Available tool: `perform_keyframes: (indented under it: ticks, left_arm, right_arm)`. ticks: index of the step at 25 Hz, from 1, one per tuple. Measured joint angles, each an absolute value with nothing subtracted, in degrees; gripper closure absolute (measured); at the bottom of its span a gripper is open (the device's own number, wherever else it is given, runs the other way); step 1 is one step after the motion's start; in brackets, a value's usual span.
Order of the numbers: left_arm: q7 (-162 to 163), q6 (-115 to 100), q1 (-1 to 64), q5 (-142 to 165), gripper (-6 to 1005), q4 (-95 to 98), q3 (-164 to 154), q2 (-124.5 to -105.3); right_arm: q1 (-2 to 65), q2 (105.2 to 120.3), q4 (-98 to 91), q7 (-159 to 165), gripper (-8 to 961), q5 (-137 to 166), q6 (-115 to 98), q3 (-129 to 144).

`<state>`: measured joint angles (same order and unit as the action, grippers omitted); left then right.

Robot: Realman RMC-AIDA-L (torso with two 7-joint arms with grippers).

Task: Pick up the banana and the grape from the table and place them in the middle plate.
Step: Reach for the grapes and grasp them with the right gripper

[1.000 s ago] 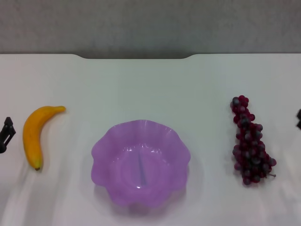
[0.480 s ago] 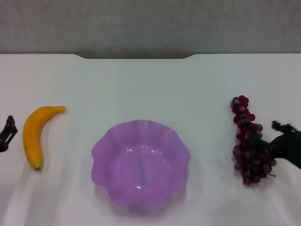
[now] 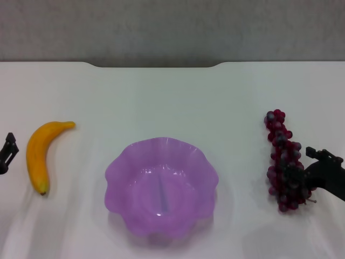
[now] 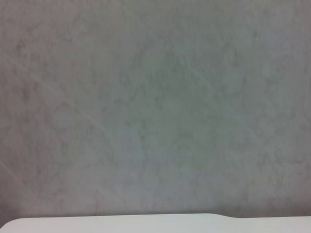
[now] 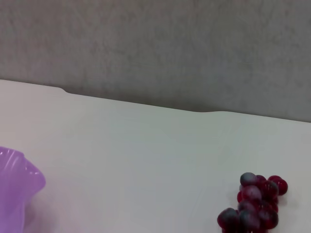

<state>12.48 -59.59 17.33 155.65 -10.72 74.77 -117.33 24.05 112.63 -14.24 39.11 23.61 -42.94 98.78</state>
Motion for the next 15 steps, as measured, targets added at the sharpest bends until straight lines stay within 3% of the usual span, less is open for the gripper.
perform_keyframes:
  ticks: [15]
  left_arm:
    - [12.48, -59.91, 17.21, 155.65, 120, -10.97, 74.53, -117.33]
  right_arm:
    - [23.78, 114.30, -13.79, 38.91, 98, 24.09, -39.29, 99.50]
